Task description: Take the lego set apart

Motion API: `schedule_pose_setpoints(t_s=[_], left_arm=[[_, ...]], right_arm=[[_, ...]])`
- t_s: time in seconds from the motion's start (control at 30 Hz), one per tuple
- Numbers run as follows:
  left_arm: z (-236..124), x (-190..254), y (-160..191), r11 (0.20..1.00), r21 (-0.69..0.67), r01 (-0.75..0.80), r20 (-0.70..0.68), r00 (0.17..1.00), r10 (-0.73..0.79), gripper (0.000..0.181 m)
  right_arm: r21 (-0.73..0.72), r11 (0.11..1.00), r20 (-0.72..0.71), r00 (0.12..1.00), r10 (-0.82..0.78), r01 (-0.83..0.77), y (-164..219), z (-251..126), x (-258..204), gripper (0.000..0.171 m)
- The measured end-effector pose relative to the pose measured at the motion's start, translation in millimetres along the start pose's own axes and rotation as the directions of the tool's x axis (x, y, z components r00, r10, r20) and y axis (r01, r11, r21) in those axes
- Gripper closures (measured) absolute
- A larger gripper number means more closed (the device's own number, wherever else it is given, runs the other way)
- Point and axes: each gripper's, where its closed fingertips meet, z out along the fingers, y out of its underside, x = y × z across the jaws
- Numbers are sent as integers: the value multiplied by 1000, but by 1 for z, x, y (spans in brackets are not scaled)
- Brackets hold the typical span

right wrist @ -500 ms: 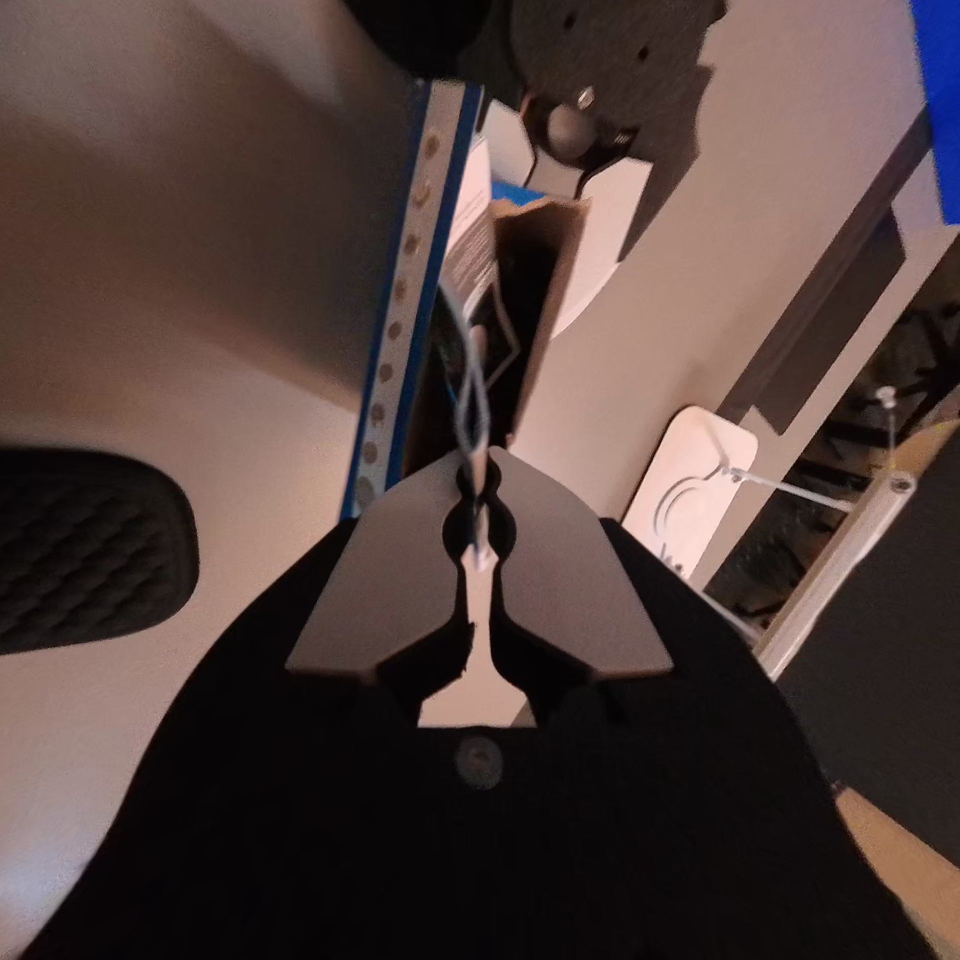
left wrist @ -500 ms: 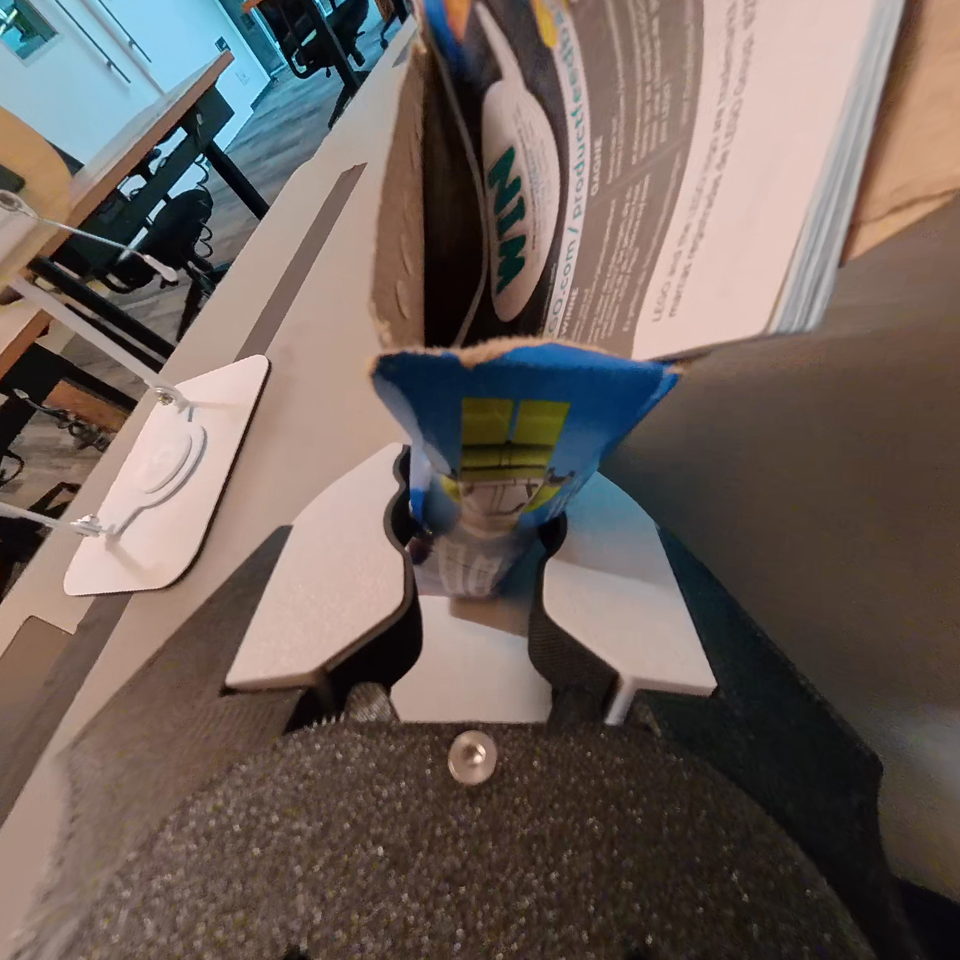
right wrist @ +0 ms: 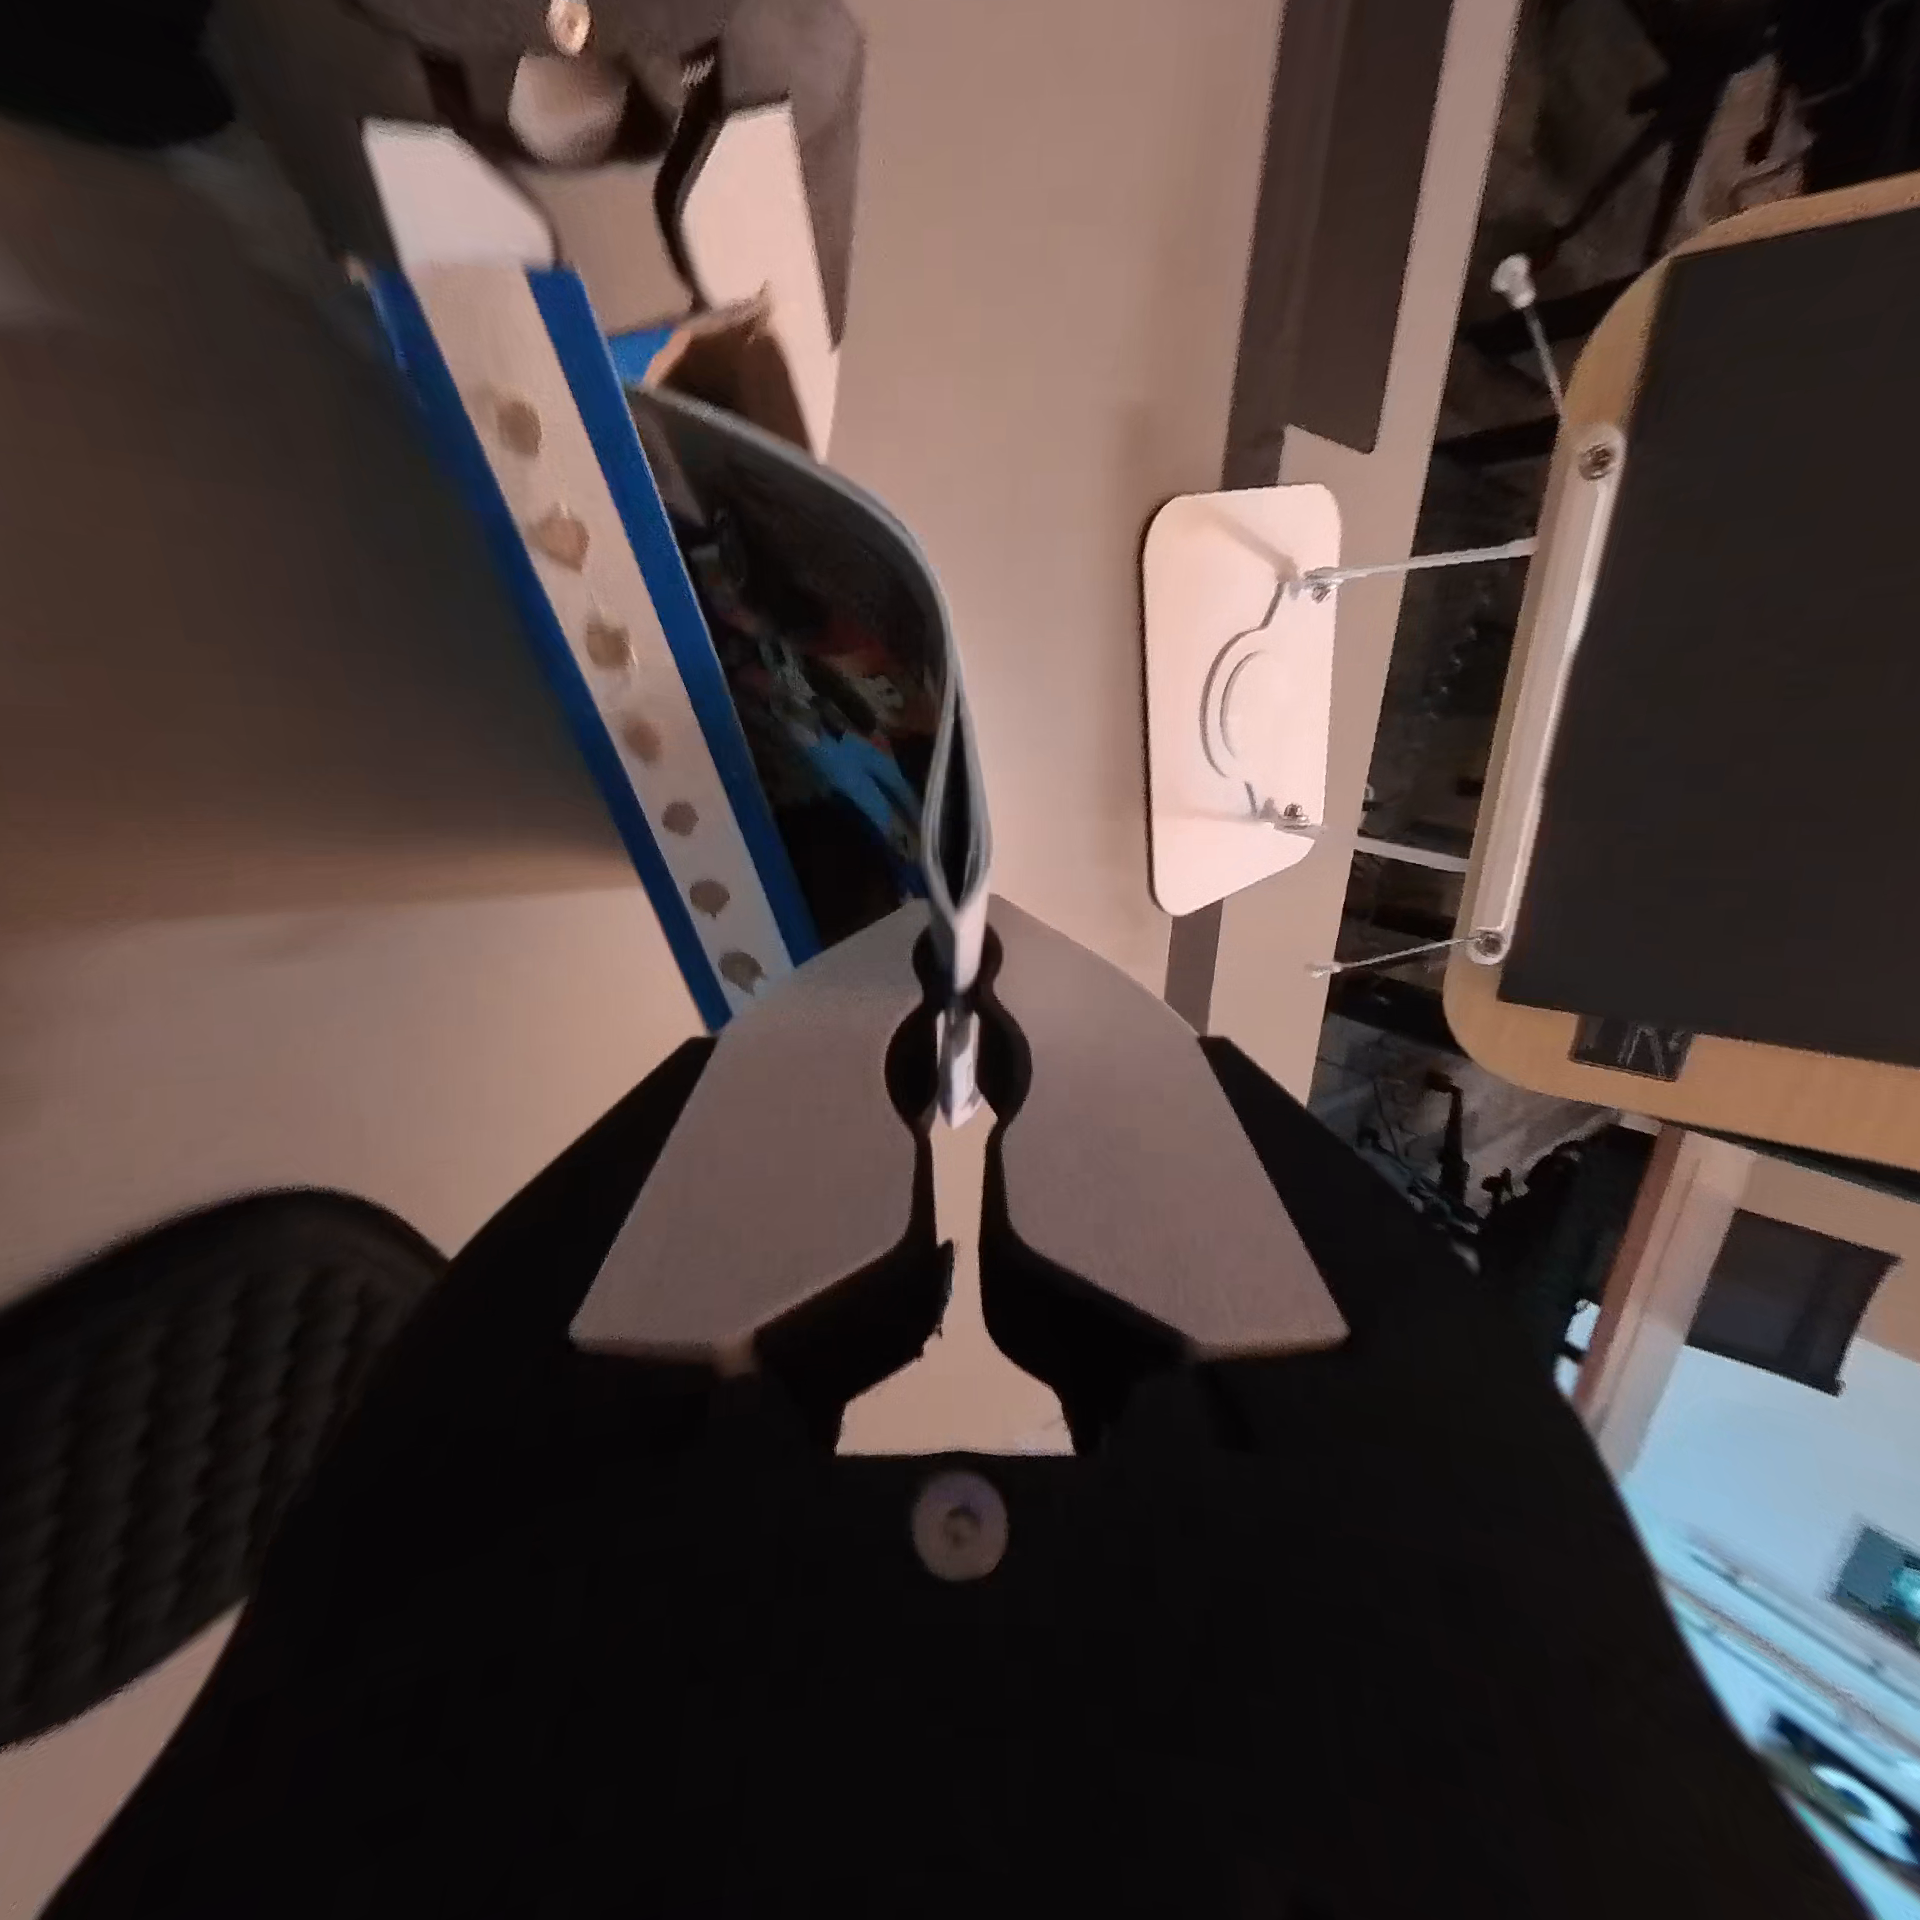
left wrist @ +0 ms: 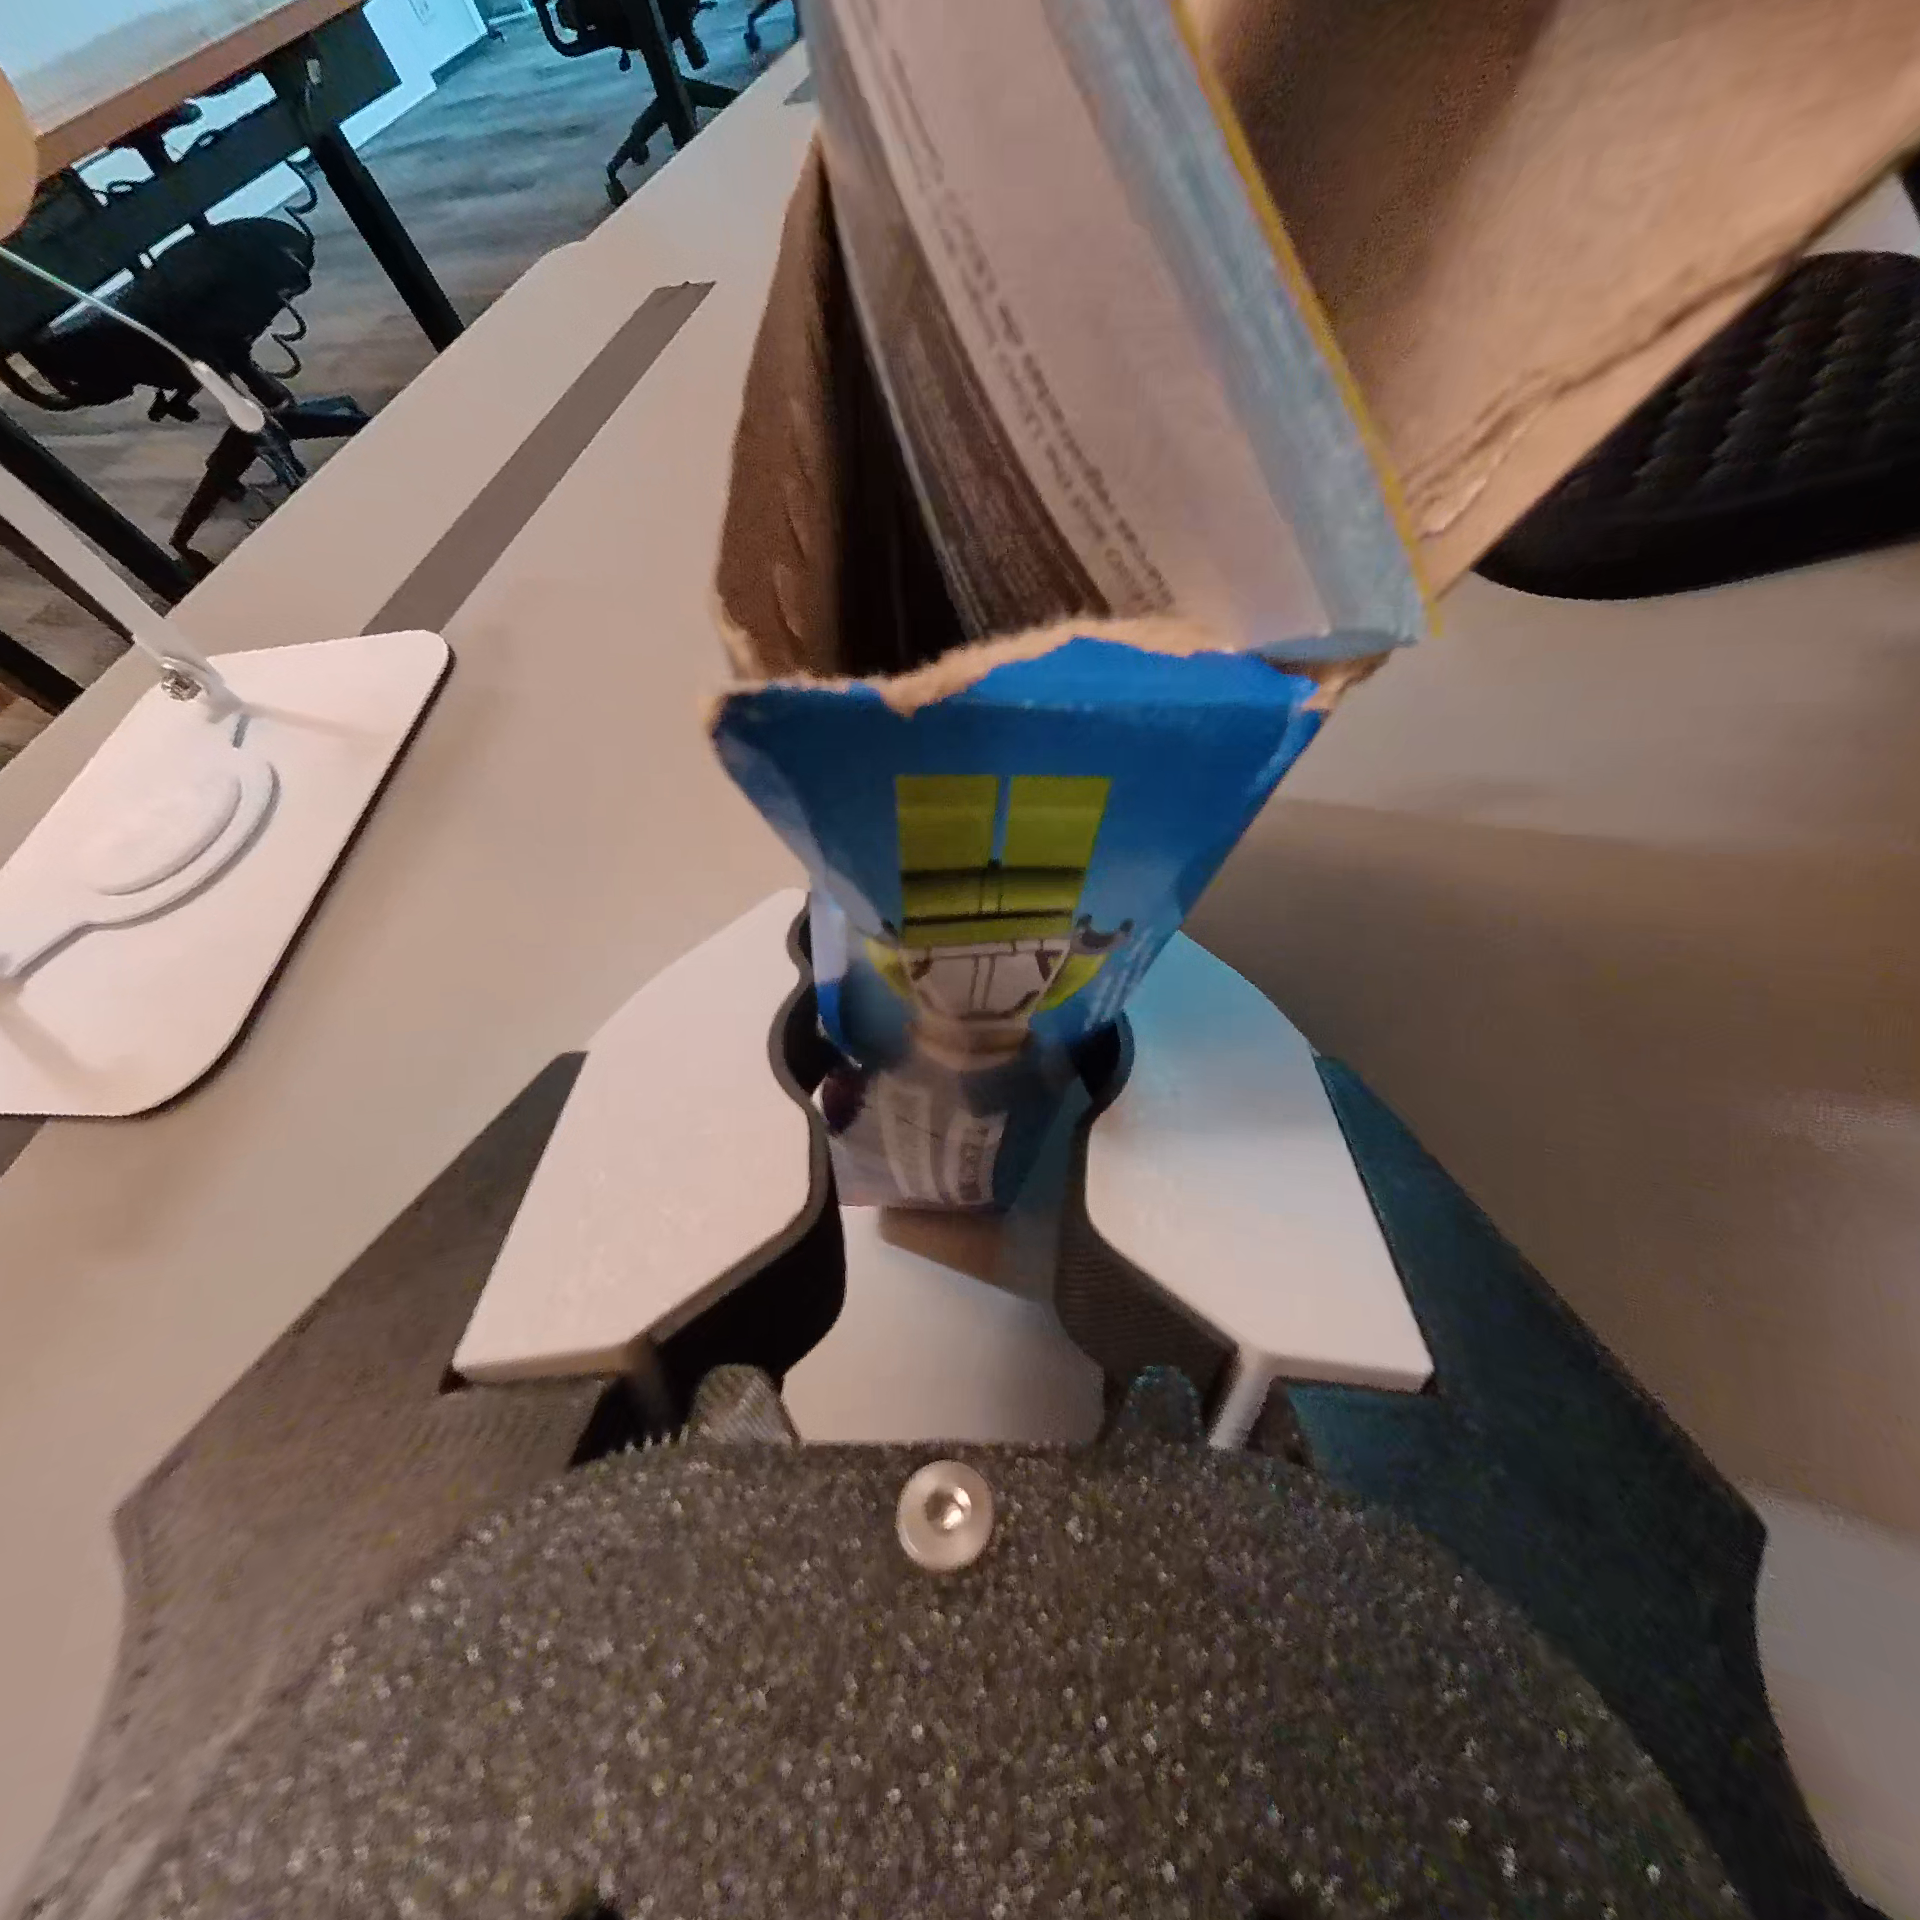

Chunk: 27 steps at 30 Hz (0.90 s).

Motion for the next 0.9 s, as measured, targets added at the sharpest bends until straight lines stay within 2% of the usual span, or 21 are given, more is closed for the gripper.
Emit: schedule_pose_setpoints(t_s=[0.07,0.13,0.3,0.53,0.67,0.77,0.9], left_arm=[[0,1,-1,1000,1,28,-8,1000,-28,134],[-1,-1,0,999,0,48,-7,999,-48,134],[-1,-3,0,995,-5,95,-9,995,-95,133],[0,-2,-2,995,-8,101,0,995,-101,132],[0,-4,-1,997,-17,72,22,997,-72,132],[2,-1,0,999,-25,46,24,999,-46,132],[2,-1,3,999,-41,-12,38,999,14,131]], right_arm=[[32,999,-21,999,33,-32,-7,0,6,170],[20,1000,-27,1000,0,1,-5,3,4,170],[-63,996,-97,994,50,-56,18,1,22,170],[-142,987,-21,996,-83,79,19,-3,4,169],[-142,982,166,981,-102,126,8,-1,-21,170],[-184,968,214,968,-131,171,10,5,-22,170],[-197,970,431,901,-42,139,7,2,-40,170]])
